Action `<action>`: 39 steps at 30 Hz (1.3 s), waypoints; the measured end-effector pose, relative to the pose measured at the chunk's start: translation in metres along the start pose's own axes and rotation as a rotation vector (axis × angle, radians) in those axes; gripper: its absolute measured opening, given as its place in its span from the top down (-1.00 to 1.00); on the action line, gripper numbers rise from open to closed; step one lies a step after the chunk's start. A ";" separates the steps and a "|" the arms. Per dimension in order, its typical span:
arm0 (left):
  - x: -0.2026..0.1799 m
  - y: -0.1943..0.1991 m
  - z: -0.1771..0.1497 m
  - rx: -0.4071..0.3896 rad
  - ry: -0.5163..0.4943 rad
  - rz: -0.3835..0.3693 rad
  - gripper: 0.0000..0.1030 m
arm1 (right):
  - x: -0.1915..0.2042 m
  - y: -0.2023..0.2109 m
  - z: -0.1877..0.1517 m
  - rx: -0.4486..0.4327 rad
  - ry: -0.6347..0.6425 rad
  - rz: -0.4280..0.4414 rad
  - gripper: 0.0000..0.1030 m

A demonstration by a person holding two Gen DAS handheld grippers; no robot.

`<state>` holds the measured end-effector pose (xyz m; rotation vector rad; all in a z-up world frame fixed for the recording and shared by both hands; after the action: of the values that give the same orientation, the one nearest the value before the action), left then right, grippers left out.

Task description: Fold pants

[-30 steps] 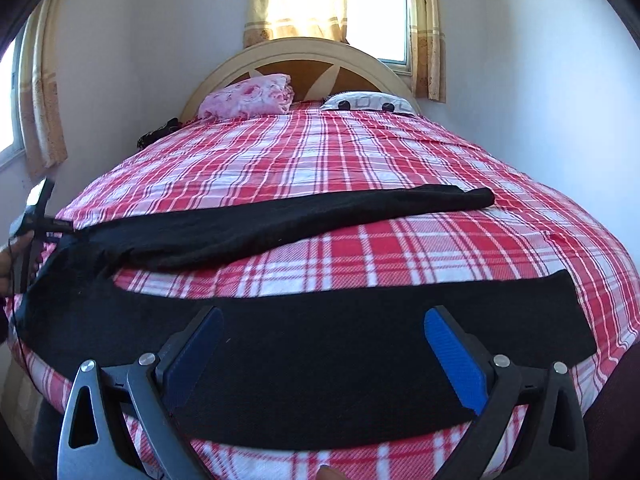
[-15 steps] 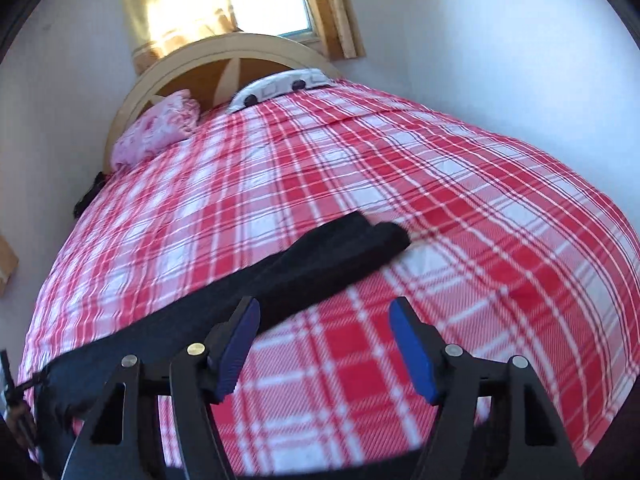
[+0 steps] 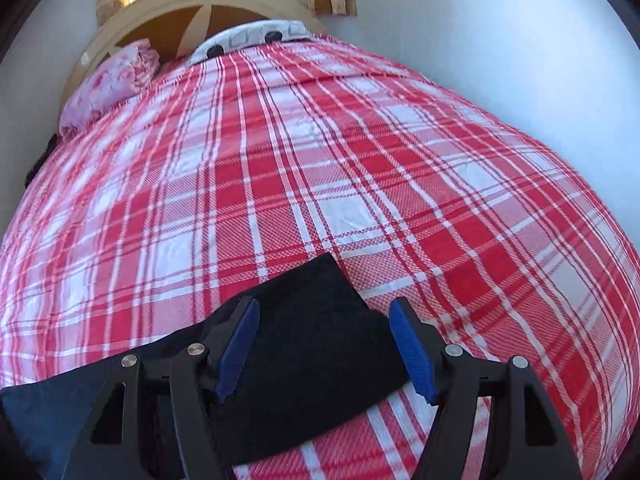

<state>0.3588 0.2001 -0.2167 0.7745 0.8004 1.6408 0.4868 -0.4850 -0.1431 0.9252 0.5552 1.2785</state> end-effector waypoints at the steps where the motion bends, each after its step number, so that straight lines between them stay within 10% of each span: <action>1: 0.000 -0.001 0.000 -0.005 -0.001 -0.010 0.43 | -0.003 -0.008 0.002 0.006 -0.004 -0.010 -0.34; 9: 0.001 -0.007 0.001 -0.024 0.033 -0.077 0.43 | -0.011 -0.056 0.005 0.113 -0.067 0.047 -0.34; 12: 0.001 -0.006 0.001 -0.023 0.035 -0.091 0.53 | -0.010 -0.057 0.004 0.111 -0.047 0.044 0.75; 13: 0.001 -0.004 0.002 -0.024 0.036 -0.100 0.60 | -0.008 -0.054 0.003 0.108 -0.056 0.073 0.83; 30: 0.040 0.131 -0.005 -0.332 0.143 -0.283 0.71 | -0.039 0.194 -0.040 -0.276 -0.017 0.227 0.84; 39: 0.044 0.158 -0.073 -0.353 0.154 -0.357 0.71 | -0.096 0.217 -0.134 -0.240 -0.115 0.259 0.84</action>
<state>0.2060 0.2076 -0.1233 0.2420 0.6830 1.4713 0.2366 -0.5369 -0.0487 0.8814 0.1895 1.4767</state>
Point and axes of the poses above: each gripper's, at about its wrist camera, not at the fingertips, and y roughly against the way its jaws point, x to its left, z to its top, the point moved 8 cm from there along -y, roughly the way its jaws point, and after that the axes turned 7 degrees about z, right-handed, at the moved point
